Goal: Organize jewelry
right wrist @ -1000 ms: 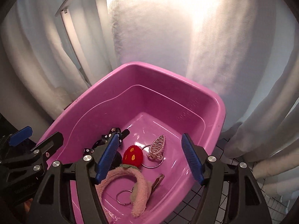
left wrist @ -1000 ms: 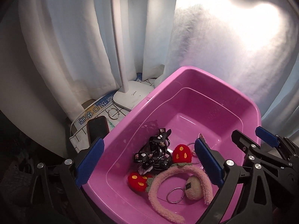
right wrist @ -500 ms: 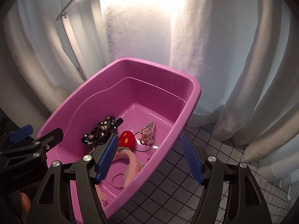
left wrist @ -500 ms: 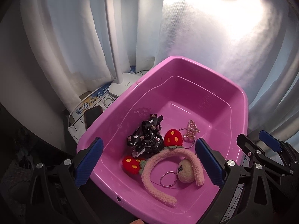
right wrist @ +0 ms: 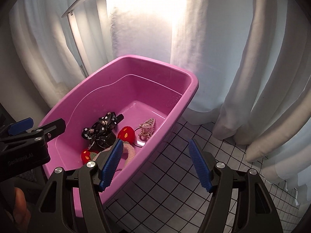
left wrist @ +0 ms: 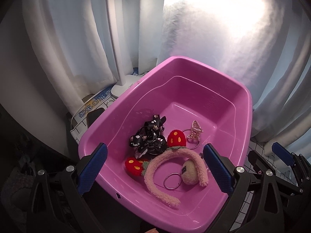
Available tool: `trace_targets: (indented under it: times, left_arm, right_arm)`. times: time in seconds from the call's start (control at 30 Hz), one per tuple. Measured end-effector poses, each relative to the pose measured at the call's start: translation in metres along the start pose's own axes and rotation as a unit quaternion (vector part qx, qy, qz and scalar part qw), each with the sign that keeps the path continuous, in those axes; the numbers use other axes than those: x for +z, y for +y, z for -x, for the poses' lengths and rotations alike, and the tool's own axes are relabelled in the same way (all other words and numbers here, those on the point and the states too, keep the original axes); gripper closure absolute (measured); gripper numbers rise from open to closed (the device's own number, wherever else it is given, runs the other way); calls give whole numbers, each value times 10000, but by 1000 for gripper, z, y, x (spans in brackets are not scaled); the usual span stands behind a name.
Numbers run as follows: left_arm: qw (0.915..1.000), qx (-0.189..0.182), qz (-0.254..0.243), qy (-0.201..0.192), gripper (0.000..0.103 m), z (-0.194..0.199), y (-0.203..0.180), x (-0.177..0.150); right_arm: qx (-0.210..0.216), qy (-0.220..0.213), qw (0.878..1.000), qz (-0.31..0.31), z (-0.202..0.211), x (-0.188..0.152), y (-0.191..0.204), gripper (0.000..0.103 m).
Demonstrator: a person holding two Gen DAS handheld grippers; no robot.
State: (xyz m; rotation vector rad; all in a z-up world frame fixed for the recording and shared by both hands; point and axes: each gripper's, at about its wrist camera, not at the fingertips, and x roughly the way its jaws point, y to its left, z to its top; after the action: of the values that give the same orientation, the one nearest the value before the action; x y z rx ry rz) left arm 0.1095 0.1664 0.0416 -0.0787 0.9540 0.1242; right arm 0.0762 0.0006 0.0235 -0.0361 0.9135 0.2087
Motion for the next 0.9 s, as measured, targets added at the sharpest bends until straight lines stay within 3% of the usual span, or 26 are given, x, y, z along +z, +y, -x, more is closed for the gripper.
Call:
trace_targets:
  times: [0.9]
  left_arm:
    - [9999, -66, -142, 58, 6, 13, -16, -14]
  right_arm:
    - [-19, -67, 9999, -154, 23, -23, -9, 36]
